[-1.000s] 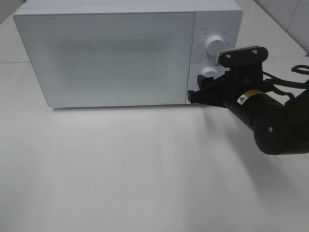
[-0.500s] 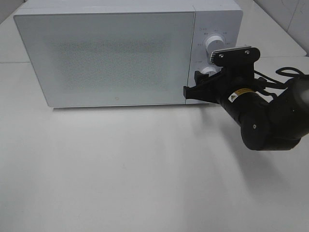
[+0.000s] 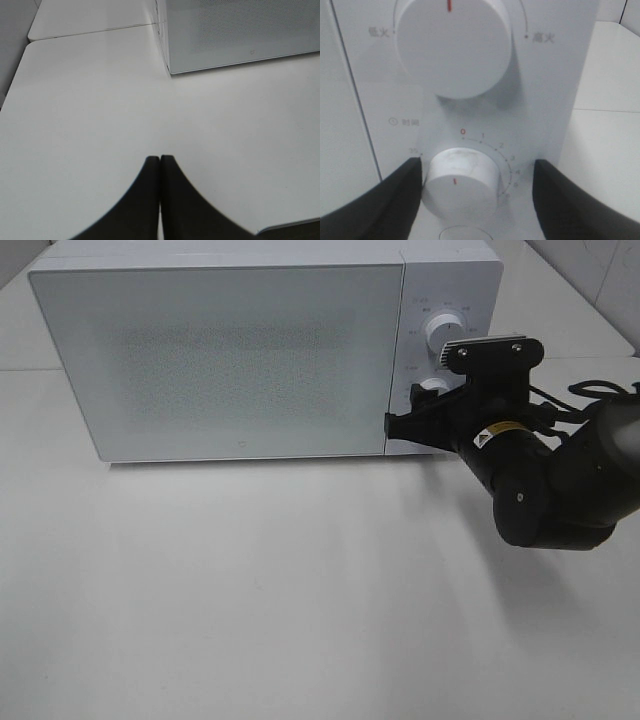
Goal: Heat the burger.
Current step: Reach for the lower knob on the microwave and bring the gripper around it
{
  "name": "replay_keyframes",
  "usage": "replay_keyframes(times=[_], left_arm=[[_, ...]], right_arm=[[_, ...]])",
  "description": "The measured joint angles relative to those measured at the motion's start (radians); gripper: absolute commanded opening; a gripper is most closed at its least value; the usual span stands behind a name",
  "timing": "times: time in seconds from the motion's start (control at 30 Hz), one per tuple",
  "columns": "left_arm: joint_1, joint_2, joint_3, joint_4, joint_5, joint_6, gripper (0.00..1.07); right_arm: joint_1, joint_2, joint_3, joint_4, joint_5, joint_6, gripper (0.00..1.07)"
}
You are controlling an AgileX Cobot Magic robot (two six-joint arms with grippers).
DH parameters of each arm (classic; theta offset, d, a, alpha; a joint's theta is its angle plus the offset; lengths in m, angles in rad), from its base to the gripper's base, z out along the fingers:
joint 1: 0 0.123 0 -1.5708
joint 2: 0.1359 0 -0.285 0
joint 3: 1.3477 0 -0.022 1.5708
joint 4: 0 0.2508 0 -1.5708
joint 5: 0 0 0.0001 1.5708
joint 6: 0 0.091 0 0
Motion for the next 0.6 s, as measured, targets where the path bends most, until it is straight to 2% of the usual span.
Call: replay_keyframes(times=[0.6], left_arm=[[0.000, 0.000, 0.000, 0.000, 0.000, 0.000, 0.00]], right_arm=[[0.000, 0.000, 0.000, 0.000, 0.000, 0.000, 0.62]])
